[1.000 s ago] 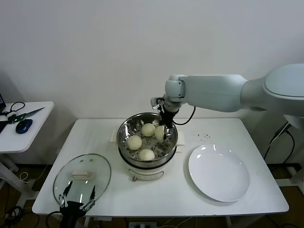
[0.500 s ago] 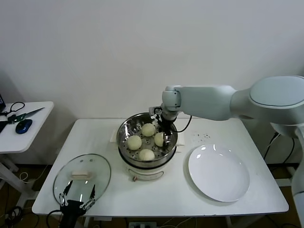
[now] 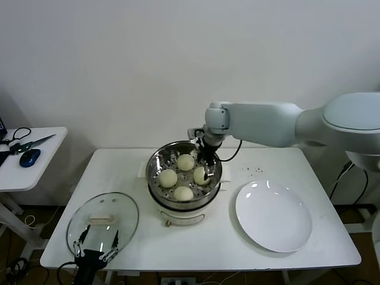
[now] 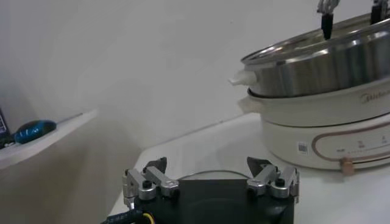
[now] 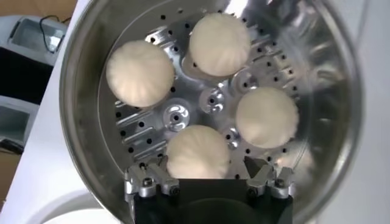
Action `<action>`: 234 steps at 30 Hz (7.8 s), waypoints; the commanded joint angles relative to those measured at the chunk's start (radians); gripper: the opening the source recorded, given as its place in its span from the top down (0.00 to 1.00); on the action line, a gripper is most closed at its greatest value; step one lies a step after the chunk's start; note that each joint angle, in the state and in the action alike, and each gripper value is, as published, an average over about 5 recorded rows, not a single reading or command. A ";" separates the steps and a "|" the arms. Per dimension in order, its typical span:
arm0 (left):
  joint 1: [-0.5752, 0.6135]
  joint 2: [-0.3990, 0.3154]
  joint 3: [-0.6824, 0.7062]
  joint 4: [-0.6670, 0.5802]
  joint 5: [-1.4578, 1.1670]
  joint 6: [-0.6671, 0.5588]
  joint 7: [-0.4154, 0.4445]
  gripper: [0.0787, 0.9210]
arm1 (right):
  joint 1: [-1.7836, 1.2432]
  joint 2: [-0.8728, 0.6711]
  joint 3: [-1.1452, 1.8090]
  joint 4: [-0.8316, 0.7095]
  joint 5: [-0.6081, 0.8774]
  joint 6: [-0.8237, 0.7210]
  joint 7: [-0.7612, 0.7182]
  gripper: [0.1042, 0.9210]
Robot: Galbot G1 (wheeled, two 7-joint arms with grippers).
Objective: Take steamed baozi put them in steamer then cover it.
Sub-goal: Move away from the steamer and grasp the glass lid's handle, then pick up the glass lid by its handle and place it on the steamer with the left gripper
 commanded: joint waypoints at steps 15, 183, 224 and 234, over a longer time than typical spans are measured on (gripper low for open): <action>-0.021 -0.023 -0.032 -0.014 0.031 0.021 -0.003 0.12 | -0.372 -0.577 0.617 0.247 0.053 0.379 0.585 0.12; -0.989 -0.071 0.870 0.300 1.512 0.898 0.369 0.91 | -1.912 -0.232 2.268 0.407 -0.614 0.392 0.705 0.12; -0.945 -0.059 0.829 0.341 1.455 0.898 0.259 0.91 | -1.905 -0.204 2.276 0.382 -0.645 0.415 0.685 0.12; -0.940 -0.061 0.830 0.350 1.436 0.898 0.216 0.91 | -1.905 -0.196 2.279 0.375 -0.654 0.420 0.677 0.12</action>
